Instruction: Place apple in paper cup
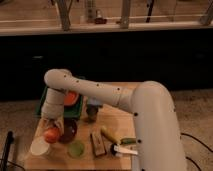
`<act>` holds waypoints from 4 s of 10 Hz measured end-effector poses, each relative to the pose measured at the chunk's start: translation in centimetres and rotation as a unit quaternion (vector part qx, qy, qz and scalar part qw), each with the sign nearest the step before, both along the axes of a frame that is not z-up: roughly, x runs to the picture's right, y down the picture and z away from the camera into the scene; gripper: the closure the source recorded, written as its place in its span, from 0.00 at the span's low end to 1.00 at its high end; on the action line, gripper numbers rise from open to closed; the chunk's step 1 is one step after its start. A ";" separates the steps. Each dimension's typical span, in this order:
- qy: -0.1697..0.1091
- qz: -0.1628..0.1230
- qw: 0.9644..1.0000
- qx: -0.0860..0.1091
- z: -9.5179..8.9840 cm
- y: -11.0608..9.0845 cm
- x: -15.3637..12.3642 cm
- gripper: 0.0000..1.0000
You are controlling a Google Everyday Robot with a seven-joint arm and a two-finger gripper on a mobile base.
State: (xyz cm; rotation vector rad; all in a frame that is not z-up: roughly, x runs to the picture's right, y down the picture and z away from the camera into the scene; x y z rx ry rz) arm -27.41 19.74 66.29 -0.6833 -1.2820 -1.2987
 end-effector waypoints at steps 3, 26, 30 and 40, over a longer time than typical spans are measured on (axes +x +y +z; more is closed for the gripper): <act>-0.008 -0.009 1.000 0.011 -0.6 0.6 -1.4 1.00; -0.058 -0.039 0.997 0.035 -2.3 -0.6 -4.8 0.20; -0.067 -0.046 0.996 0.038 -2.4 -1.1 -4.8 0.20; -0.068 -0.061 0.995 0.029 -1.9 -1.2 -5.0 0.20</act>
